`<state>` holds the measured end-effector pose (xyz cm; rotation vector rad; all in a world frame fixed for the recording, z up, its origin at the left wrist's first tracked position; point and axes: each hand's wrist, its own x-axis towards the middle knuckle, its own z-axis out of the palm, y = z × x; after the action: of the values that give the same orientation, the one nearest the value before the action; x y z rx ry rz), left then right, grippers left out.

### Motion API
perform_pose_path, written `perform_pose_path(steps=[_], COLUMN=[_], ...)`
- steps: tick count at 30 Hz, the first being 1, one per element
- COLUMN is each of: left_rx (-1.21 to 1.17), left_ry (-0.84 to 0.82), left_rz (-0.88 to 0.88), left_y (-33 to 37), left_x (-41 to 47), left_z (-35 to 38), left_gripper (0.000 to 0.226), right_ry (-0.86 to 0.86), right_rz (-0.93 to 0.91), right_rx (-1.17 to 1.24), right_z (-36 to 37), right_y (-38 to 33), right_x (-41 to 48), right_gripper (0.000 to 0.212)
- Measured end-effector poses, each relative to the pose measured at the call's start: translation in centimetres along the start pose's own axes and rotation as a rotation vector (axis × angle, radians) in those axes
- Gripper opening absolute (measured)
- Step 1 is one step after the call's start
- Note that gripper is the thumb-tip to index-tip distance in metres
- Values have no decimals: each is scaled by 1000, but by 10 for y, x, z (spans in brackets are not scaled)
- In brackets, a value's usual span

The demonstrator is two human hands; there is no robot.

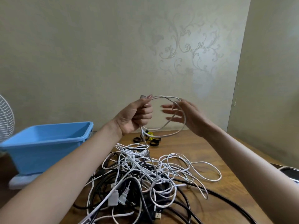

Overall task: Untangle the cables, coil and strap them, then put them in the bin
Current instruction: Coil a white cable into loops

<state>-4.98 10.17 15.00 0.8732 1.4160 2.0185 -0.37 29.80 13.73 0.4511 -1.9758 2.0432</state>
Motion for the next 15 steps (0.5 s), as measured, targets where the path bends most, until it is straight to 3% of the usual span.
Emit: perform_pose_path(steps=[3, 7, 10, 13, 14, 15], left_rx=[-47, -101, -33, -85, -139, -201], left_ry=[48, 115, 46, -50, -32, 5], left_rz=[20, -50, -96, -48, -2, 60], left_y=[-3, 1, -2, -1, 1, 4], left_x=[3, -3, -6, -9, -9, -8], left_z=[-3, -21, -23, -22, -22, -22], left_gripper=[32, 30, 31, 35, 33, 32], right_ry=[-143, -265, -154, 86, 119, 100], right_rz=[155, 181, 144, 75, 63, 86], right_rx=[394, 239, 245, 261, 258, 226], right_z=[10, -8, -16, -17, -17, -17], right_y=[0, -2, 3, 10, 15, 21], right_x=[-6, -11, -5, 1, 1, -1], right_gripper=[23, 8, 5, 16, 25, 47])
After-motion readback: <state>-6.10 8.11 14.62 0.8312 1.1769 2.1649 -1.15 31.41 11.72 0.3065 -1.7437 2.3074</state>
